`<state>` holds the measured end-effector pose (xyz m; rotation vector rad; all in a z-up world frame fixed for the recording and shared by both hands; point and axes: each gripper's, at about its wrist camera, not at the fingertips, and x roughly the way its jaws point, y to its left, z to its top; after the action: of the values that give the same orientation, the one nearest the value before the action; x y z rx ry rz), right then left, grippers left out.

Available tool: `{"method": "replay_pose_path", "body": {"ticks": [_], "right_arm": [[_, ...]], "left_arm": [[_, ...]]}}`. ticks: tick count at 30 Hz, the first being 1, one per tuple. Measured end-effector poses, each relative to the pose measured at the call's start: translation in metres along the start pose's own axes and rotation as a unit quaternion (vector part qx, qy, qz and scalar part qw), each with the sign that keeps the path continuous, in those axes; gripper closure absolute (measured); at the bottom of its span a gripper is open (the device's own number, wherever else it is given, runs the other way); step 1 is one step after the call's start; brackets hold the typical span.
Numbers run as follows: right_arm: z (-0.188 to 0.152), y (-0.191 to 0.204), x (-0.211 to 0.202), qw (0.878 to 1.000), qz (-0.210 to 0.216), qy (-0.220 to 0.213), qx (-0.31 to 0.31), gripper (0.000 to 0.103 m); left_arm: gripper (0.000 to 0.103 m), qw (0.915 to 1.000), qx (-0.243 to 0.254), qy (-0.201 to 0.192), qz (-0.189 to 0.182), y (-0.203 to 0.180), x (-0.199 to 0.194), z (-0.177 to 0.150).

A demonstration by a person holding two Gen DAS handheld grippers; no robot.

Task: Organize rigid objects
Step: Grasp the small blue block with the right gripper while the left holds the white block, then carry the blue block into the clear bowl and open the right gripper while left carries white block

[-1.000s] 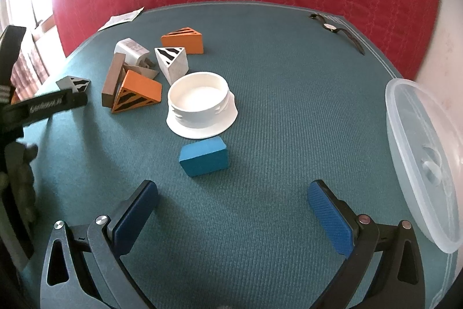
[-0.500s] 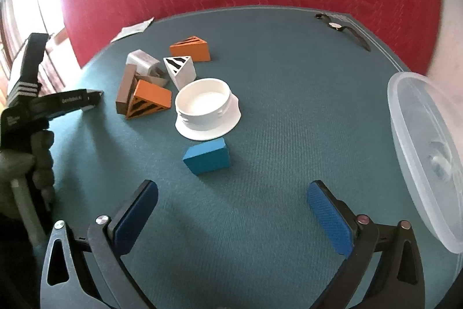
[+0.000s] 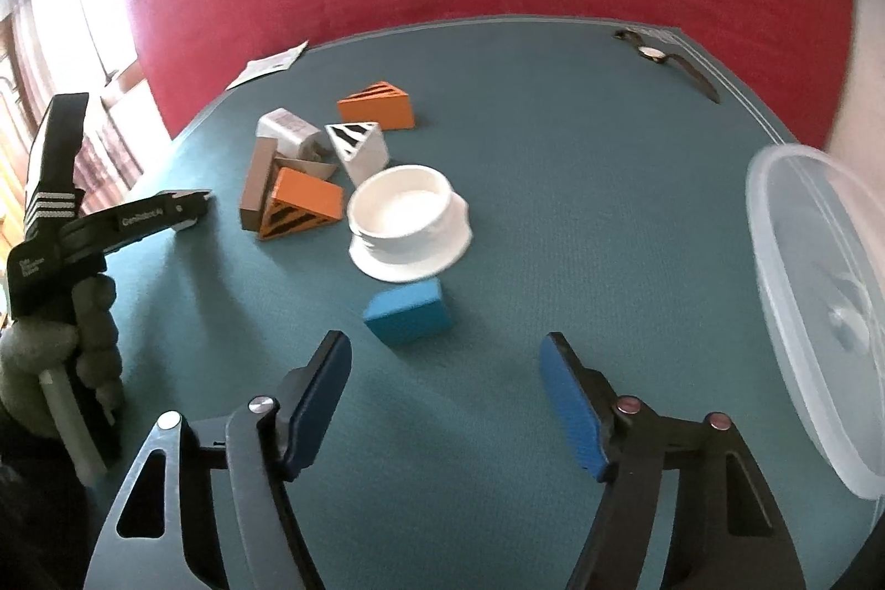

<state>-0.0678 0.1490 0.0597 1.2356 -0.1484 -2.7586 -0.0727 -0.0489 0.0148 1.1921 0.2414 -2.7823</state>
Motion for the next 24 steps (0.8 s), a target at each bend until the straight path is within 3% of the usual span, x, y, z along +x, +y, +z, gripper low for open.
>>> {"method": "replay_pose_path", "body": {"ticks": [10, 14, 24], "right_arm": [[0.007, 0.02, 0.014, 0.998, -0.032, -0.005, -0.058, 0.054], [0.006, 0.018, 0.012, 0.997, -0.041, -0.01, -0.06, 0.072], [-0.002, -0.007, -0.018, 0.999, -0.029, -0.029, -0.022, 0.072]], "left_arm": [[0.072, 1.0, -0.001, 0.0, 0.001, -0.001, 0.001, 0.0], [0.072, 1.0, -0.001, 0.0, 0.001, -0.001, 0.0, -0.001], [0.072, 0.9997, 0.007, 0.004, -0.025, -0.011, -0.007, -0.006]]}}
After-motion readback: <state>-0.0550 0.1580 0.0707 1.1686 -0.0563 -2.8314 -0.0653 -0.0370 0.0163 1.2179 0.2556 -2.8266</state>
